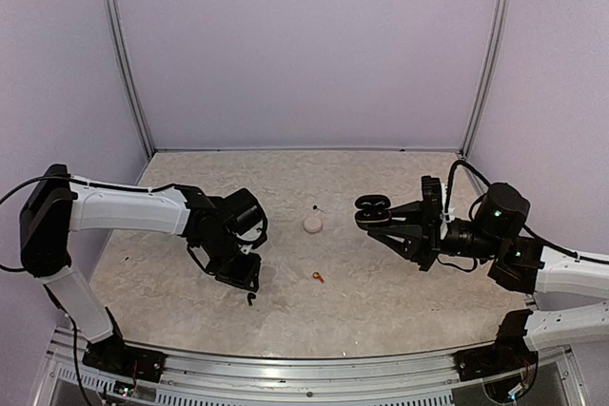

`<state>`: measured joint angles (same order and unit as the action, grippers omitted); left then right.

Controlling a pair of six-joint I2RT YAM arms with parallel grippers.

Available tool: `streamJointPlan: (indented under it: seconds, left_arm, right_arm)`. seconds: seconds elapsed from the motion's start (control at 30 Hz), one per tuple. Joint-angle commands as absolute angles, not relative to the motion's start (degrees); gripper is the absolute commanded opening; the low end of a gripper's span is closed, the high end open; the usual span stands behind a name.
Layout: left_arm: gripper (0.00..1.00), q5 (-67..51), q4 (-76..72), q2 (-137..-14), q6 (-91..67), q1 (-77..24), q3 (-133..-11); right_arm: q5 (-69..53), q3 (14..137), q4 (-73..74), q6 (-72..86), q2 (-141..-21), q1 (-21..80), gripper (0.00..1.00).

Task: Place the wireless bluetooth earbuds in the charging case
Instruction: Pick up the right earbud from the corner of the board.

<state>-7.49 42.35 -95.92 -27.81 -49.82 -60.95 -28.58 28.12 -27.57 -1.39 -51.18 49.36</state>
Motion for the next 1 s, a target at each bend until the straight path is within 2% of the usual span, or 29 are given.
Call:
streamJointPlan:
  seconds: [0.0,0.67,0.97]
  left_arm:
    - [0.35,-10.4,43.4,-98.5,-28.9,-48.9,-62.5]
    - [0.27,-9.5,44.7,-105.1,-26.2,-49.6,-65.1]
    - [0.25,-4.6,47.1,-105.9,-25.3,-50.7,-66.0]
  right_arm:
    - [-27.8,28.2,-27.7,-1.3,-49.5,48.9,0.0]
    - [-27.2,26.9,-26.9,-1.9,-47.8,48.9,0.0]
    - [-27.2,27.2,-26.8,-2.1,-48.1,48.9,0.0]
